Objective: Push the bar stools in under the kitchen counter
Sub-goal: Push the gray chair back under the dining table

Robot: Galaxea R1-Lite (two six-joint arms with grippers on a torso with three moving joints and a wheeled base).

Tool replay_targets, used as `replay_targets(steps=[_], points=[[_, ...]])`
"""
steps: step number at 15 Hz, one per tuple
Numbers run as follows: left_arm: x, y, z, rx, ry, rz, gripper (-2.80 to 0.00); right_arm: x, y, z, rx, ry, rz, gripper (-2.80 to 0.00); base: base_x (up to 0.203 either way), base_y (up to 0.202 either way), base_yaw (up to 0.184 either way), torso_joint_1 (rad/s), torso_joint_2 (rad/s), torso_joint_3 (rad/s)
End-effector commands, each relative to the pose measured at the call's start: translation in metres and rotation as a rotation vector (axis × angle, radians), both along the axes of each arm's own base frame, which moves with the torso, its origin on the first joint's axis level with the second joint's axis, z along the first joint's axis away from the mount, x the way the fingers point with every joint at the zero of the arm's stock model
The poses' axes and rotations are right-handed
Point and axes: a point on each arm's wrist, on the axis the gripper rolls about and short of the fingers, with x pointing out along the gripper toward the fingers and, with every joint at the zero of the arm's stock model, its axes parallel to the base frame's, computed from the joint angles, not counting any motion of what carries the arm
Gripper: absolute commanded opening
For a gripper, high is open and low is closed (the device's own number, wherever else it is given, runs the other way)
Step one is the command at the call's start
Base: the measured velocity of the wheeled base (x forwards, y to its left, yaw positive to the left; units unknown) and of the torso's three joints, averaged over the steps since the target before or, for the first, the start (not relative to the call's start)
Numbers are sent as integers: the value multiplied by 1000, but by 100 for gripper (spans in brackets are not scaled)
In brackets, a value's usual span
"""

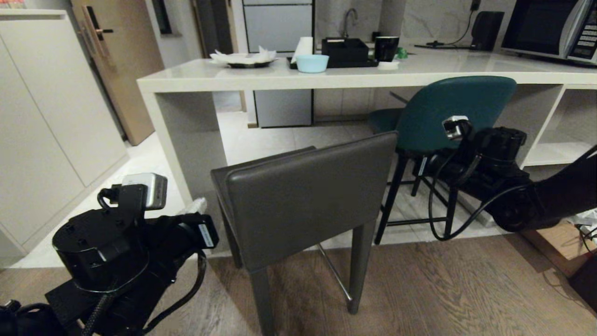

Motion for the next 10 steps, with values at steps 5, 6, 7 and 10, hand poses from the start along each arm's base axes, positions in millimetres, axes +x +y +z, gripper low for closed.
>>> replay_targets(steps=[5, 6, 7, 10], points=[[14, -14, -17, 25, 46, -4, -280, 75, 13, -28, -13, -2, 28, -280, 0, 0, 0, 0, 0, 0], [16, -16, -19, 21, 48, -2, -280, 74, 24, -31, -14, 6, 51, -280, 0, 0, 0, 0, 0, 0], [19, -17, -20, 18, 49, -1, -280, 72, 31, -36, -16, 20, 65, -280, 0, 0, 0, 0, 0, 0], [35, -15, -19, 6, 37, 24, -280, 64, 43, -43, -20, 51, 91, -280, 0, 0, 0, 0, 0, 0]])
